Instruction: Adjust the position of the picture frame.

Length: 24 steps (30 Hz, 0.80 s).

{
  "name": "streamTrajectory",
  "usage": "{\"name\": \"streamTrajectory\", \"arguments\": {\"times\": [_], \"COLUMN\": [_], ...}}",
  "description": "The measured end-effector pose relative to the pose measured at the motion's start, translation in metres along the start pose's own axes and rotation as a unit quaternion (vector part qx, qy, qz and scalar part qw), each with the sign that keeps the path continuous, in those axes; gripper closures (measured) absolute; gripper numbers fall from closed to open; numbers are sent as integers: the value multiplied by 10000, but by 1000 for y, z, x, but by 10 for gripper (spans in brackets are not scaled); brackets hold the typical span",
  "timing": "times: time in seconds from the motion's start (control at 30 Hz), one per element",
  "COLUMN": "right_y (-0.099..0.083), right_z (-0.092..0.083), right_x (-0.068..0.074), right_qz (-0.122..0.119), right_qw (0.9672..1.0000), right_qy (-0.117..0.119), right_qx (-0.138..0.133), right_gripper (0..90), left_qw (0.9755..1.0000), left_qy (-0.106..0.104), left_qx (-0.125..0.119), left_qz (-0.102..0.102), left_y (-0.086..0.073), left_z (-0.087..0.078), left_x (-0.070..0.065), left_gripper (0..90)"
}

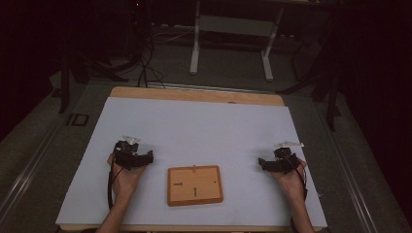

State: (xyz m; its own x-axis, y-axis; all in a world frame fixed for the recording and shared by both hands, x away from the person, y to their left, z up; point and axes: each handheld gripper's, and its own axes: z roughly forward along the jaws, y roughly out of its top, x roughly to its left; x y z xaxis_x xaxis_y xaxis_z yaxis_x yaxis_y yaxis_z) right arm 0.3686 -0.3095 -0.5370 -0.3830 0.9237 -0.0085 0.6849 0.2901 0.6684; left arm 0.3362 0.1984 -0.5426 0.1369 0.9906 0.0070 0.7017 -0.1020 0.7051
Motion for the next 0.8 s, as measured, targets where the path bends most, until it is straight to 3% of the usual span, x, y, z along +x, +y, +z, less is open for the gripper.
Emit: {"name": "streamTrajectory", "arguments": {"times": [0.03,0.17,0.2,0.27,0.3,0.33,0.37,0.4,0.43,0.47,0.5,0.53,0.57,0.6,0.63,0.67,0.7,0.73,0.77,0.8], "right_y": [2,9,12,23,23,31,31,39,39,46,46,53,53,59,59,64,64,69,69,71], "right_z": [-2,-10,-13,-22,-22,-27,-27,-30,-30,-33,-33,-34,-34,-35,-35,-36,-36,-37,-37,-37], "right_x": [1,6,9,19,19,27,27,36,36,44,44,54,54,64,64,76,76,88,88,95], "right_qz": [-29,-219,-359,-874,-874,-1200,-1200,-1477,-1477,-1676,-1676,-1905,-1905,-2132,-2132,-2330,-2330,-2564,-2564,-2681], "right_qw": [10000,9996,9991,9956,9956,9916,9916,9872,9872,9826,9826,9770,9770,9714,9714,9656,9656,9585,9585,9547], "right_qy": [16,156,195,331,331,468,468,576,576,764,764,902,902,981,981,1081,1081,1158,1158,1186], "right_qx": [-11,-124,-109,9,9,103,103,156,156,221,221,309,309,356,356,413,413,472,472,501], "right_gripper": [203,256,277,345,345,407,407,445,445,487,487,498,498,497,497,491,491,484,484,484], "left_qw": [9997,9990,9983,9965,9965,9959,9952,9944,9938,9926,9914,9902,9892,9863,9863,9832,9832,9794,9794,9783], "left_qy": [-246,-370,-359,-422,-422,-380,-377,-395,-426,-486,-553,-638,-731,-845,-845,-894,-894,-911,-911,-956], "left_qx": [-45,-99,-183,-154,-154,-151,-146,-184,-243,-320,-386,-427,-464,-498,-498,-579,-579,-694,-694,-758], "left_qz": [32,243,419,698,698,805,896,959,1002,1063,1119,1164,1181,1324,1324,1481,1481,1661,1661,1677], "left_y": [0,1,2,2,2,2,2,2,2,2,2,2,2,2,2,2,2,1,1,1], "left_z": [-7,-15,-19,-21,-21,-22,-22,-22,-23,-25,-27,-28,-29,-30,-30,-30,-30,-33,-33,-34], "left_x": [4,6,5,3,3,2,2,3,2,1,1,0,-2,-5,-5,-9,-9,-13,-13,-14], "left_gripper": [397,428,428,446,446,443,443,440,440,440,440,444,444,448,451,453,457,463,464,464]}}
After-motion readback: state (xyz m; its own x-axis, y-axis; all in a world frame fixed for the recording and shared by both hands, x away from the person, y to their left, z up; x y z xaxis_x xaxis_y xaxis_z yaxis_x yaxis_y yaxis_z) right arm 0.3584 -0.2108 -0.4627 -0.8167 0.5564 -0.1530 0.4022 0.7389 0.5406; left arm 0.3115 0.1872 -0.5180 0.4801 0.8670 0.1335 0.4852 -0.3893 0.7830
